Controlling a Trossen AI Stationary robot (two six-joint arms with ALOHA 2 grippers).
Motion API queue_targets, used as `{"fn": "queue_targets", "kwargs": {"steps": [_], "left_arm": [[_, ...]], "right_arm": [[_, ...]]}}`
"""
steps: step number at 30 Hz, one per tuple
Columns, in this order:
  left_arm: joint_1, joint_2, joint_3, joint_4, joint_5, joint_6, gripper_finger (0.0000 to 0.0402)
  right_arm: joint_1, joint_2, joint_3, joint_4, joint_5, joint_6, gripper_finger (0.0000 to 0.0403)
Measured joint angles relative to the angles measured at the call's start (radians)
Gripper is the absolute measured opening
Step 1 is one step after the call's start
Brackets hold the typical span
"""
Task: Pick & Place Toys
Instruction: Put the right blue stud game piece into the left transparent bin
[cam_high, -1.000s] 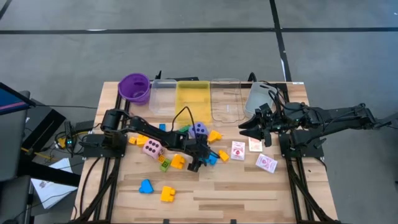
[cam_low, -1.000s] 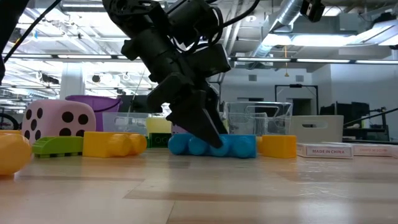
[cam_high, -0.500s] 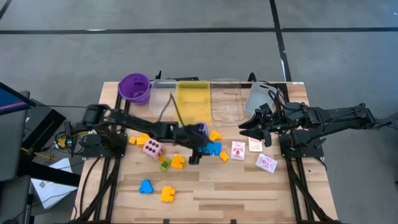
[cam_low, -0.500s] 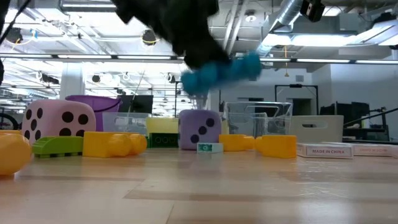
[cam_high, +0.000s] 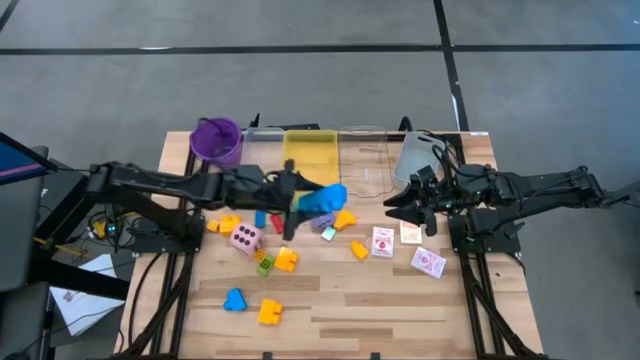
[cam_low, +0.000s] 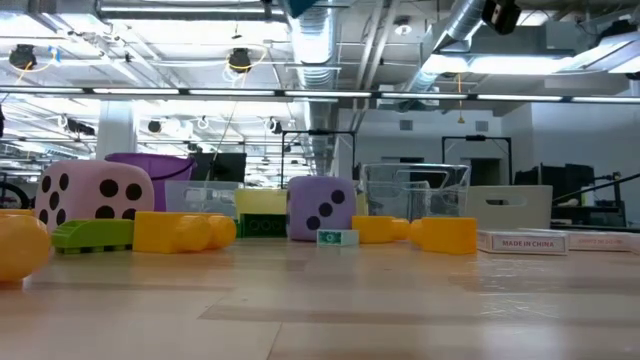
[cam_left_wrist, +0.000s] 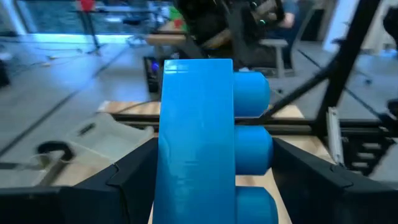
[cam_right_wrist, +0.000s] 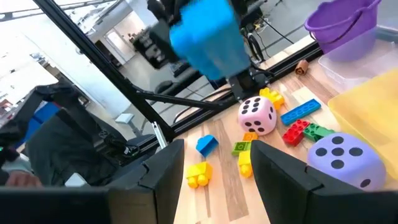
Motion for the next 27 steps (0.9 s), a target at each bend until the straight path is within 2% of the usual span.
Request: {"fn": "queue_targets", "kwargs": {"steps": [5, 11, 18, 27], "left_arm": [[0.0, -0.037, 0.0, -0.017, -0.084, 0.005, 0.026], [-0.001, -0.026, 0.001, -0.061, -0.181, 0.006, 0.026], [0.0, -0.011, 0.0, -0.144, -0.353, -0.019, 0.026], [0.008, -0.011, 0.001, -0.133, -0.564, -0.029, 0.026]], "right_arm": [[0.0, 0.0, 0.0, -0.002, 0.0, -0.007, 0.0179], [0.0, 0.0, 0.0, -0.002, 0.0, -0.007, 0.0179], [0.0, 0.0, 0.0, -0.002, 0.0, -0.006, 0.0179], [-0.001, 0.0, 0.0, -0.002, 0.027, 0.005, 0.0179]]}}
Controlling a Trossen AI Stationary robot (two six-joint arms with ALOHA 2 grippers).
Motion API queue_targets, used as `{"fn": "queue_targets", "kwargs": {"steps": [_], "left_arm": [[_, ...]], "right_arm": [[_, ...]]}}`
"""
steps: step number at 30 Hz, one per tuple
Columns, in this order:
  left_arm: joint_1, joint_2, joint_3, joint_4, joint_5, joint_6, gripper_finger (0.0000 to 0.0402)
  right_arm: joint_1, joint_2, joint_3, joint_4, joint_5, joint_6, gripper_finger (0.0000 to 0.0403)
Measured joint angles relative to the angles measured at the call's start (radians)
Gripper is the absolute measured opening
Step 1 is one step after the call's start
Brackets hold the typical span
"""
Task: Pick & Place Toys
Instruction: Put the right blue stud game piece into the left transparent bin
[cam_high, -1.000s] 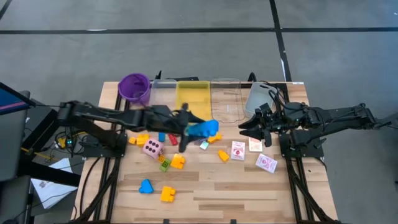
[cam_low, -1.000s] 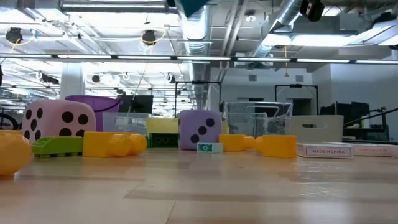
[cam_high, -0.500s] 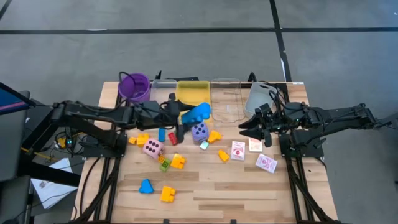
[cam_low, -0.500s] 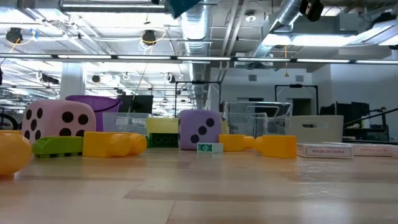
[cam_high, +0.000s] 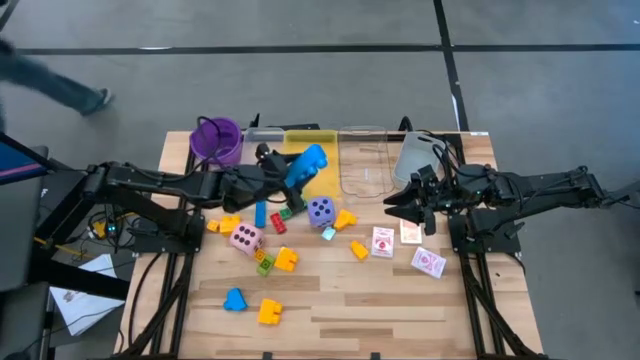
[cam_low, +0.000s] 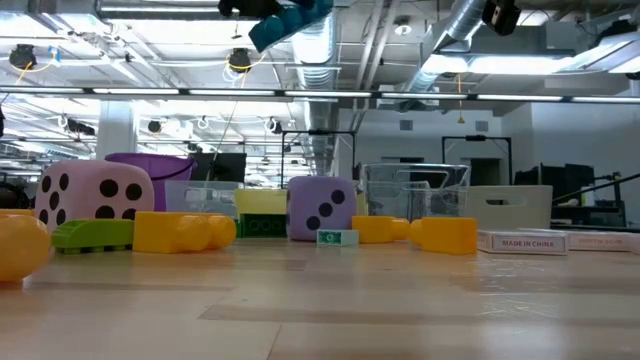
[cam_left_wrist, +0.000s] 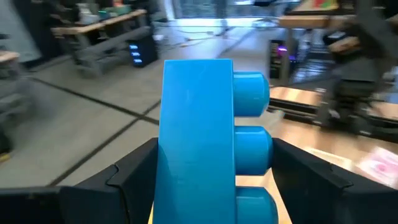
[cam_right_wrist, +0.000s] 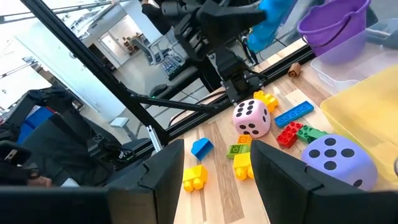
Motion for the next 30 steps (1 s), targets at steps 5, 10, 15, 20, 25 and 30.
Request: {"fn": "queue_targets", "kwargs": {"steps": [5, 10, 15, 20, 25, 30], "left_arm": [[0.037, 0.0, 0.0, -0.002, -0.043, -0.049, 0.0265], [0.113, 0.0, 0.0, -0.056, -0.04, -0.165, 0.0269], [0.213, 0.0, 0.0, -0.215, -0.037, -0.288, 0.0269], [0.333, 0.0, 0.0, -0.382, -0.032, -0.414, 0.0269], [0.472, 0.0, 0.0, -0.495, 0.054, -0.555, 0.0271], [0.603, 0.01, 0.001, -0.506, 0.179, -0.576, 0.027]], "right_arm": [[0.0, 0.0, 0.0, 0.0, 0.0, 0.0, 0.0179], [-0.002, 0.0, 0.0, 0.0, 0.0, -0.001, 0.0179], [-0.001, 0.0, 0.0, 0.0, 0.0, -0.002, 0.0179], [-0.001, 0.0, 0.0, 0.0, 0.0, -0.002, 0.0179], [-0.001, 0.0, 0.0, 0.0, 0.0, -0.002, 0.0179], [-0.001, 0.0, 0.0, 0.0, 0.0, -0.01, 0.0179]]}}
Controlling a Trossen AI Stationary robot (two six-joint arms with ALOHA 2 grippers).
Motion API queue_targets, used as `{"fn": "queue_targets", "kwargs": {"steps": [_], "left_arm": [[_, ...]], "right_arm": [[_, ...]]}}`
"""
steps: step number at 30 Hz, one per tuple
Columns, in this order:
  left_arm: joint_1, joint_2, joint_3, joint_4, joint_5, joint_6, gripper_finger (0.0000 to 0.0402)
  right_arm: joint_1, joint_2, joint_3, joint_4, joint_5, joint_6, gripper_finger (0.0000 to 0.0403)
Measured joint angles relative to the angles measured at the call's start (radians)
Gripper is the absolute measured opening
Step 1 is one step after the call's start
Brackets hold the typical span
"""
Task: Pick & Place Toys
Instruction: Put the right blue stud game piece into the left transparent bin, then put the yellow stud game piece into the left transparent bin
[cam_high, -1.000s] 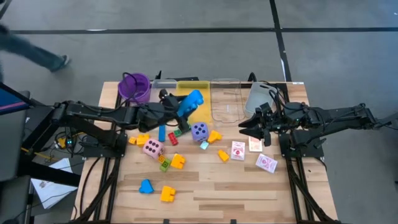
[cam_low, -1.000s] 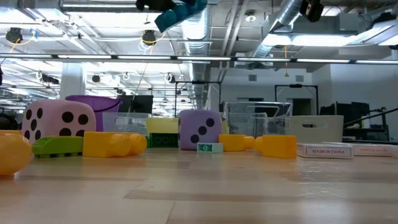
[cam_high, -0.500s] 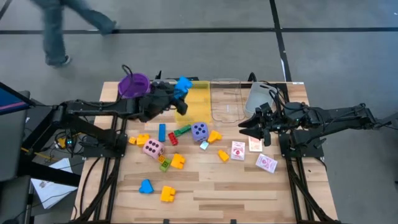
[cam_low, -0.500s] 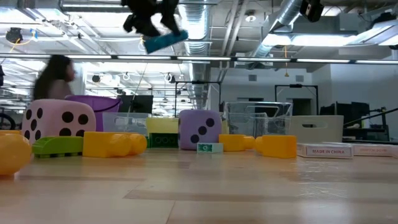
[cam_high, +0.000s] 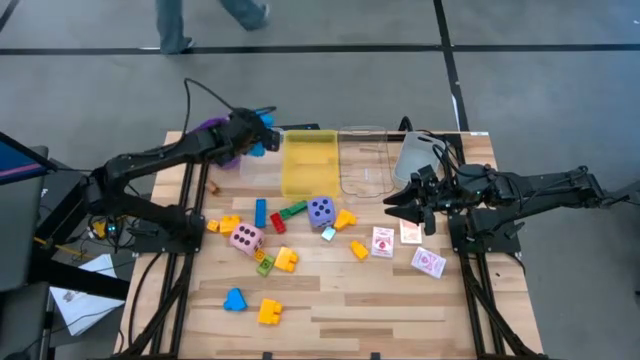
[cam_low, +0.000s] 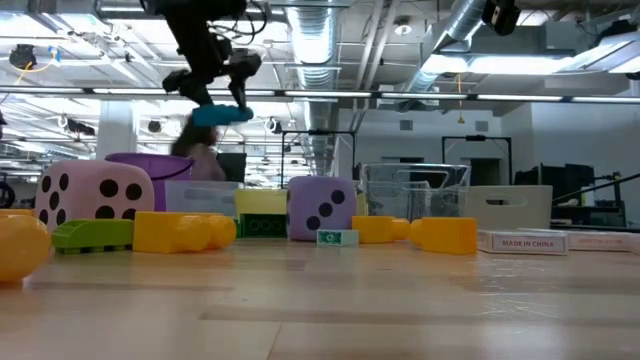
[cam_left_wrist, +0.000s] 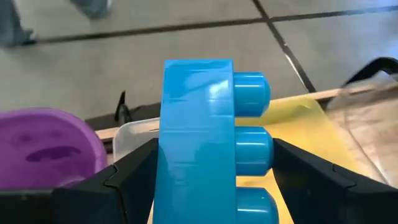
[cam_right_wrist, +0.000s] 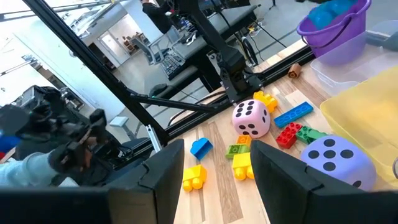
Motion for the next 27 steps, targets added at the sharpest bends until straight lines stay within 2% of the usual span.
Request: {"fn": "queue_targets", "kwargs": {"steps": [7, 16, 21, 25, 27], "left_arm": [[0.09, 0.059, 0.0, -0.018, 0.107, 0.008, 0.0282], [0.094, 0.153, 0.0, -0.017, 0.191, 0.011, 0.0318], [0.094, 0.16, 0.0, -0.011, 0.231, 0.013, 0.0335], [0.091, 0.136, 0.0, 0.044, 0.403, 0.095, 0.0335], [0.082, 0.113, 0.0, 0.088, 0.556, 0.125, 0.0332]], "right_arm": [[0.0, 0.0, 0.0, 0.0, 0.0, -0.001, 0.0179], [0.0, 0.0, 0.0, 0.0, 0.0, 0.024, 0.0179], [0.0, 0.0, 0.0, 0.0, 0.0, 0.028, 0.0179], [0.001, 0.0, 0.0, 0.0, 0.0, 0.028, 0.0179], [0.001, 0.0, 0.0, 0.0, 0.0, 0.028, 0.0179]]}}
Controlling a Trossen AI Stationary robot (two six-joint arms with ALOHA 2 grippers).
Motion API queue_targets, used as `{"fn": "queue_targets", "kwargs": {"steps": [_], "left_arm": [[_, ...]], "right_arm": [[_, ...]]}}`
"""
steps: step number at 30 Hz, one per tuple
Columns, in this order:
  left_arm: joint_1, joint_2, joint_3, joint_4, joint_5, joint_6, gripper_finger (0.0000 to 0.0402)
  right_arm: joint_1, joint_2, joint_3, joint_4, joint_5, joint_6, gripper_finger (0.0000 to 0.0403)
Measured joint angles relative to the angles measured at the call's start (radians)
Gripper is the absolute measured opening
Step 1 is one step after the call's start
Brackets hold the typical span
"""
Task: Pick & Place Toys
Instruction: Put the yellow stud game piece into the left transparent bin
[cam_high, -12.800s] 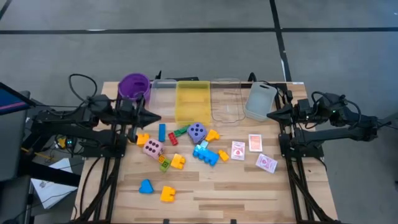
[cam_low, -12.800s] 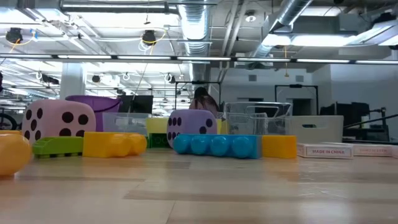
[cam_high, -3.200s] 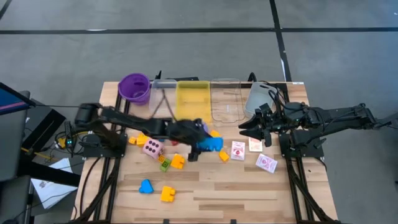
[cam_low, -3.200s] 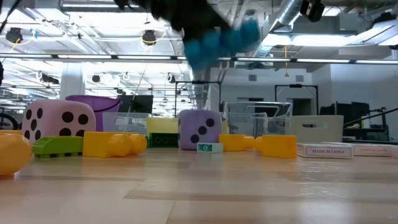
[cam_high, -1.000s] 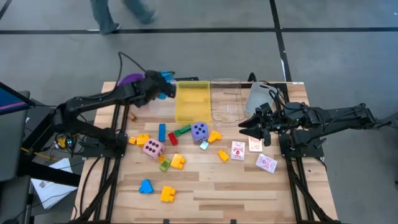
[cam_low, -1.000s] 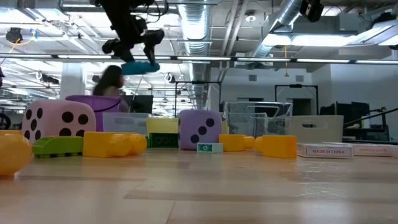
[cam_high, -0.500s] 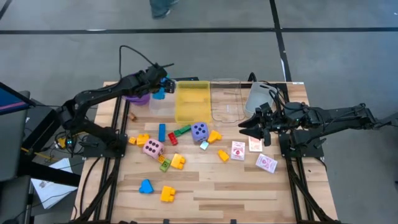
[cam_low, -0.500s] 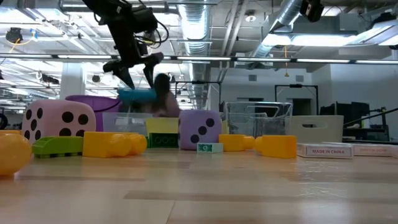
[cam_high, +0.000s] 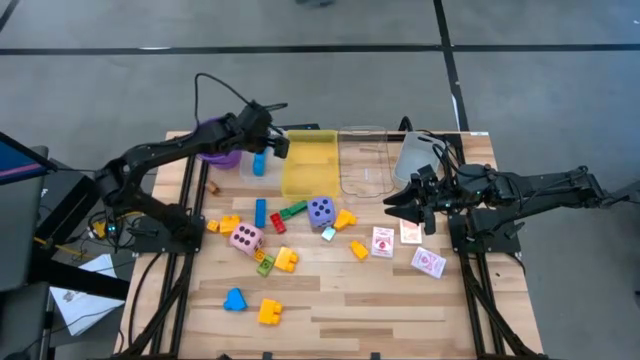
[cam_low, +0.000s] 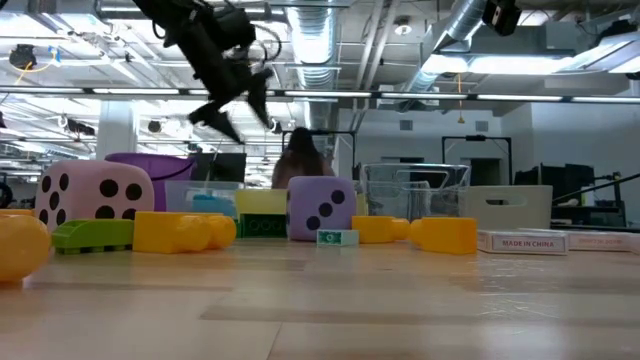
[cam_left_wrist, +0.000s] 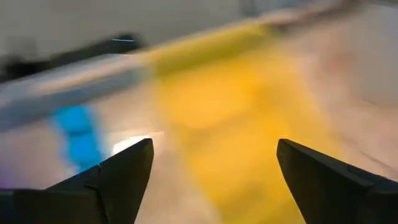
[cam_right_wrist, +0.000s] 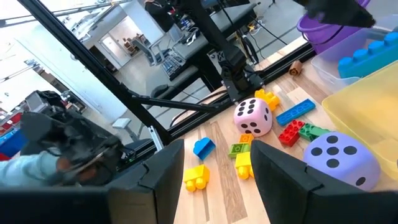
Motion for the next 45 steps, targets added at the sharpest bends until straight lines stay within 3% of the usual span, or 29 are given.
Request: {"fn": "queue_targets", "kwargs": {"steps": [4, 7, 11, 16, 23, 31, 45], "left_arm": [[-0.068, -0.048, 0.0, 0.112, 0.303, 0.042, 0.0321], [-0.172, -0.084, 0.0, 0.157, 0.352, 0.107, 0.0315], [-0.341, -0.103, 0.0, 0.163, 0.31, 0.26, 0.0313], [-0.545, -0.091, 0.0, 0.165, 0.152, 0.393, 0.032], [-0.714, -0.101, 0.0, 0.06, 0.105, 0.411, 0.0335], [-0.823, -0.073, 0.0, -0.191, 0.104, 0.488, 0.0352], [-0.835, 0.097, 0.0, -0.113, -0.014, 0.523, 0.0393]], "right_arm": [[0.0, 0.0, 0.0, 0.0, 0.0, 0.0, 0.0179], [0.0, 0.0, 0.0, 0.0, 0.0, 0.0, 0.0179], [0.0, 0.002, 0.0, 0.0, 0.0, 0.0, 0.0179], [0.0, 0.025, 0.0, 0.003, 0.0, 0.0, 0.0179], [0.005, 0.083, 0.0, 0.03, -0.008, -0.001, 0.0179], [0.028, 0.148, 0.0, 0.079, -0.011, -0.018, 0.0179], [0.034, 0.163, 0.0, 0.109, -0.011, -0.019, 0.0179]]}}
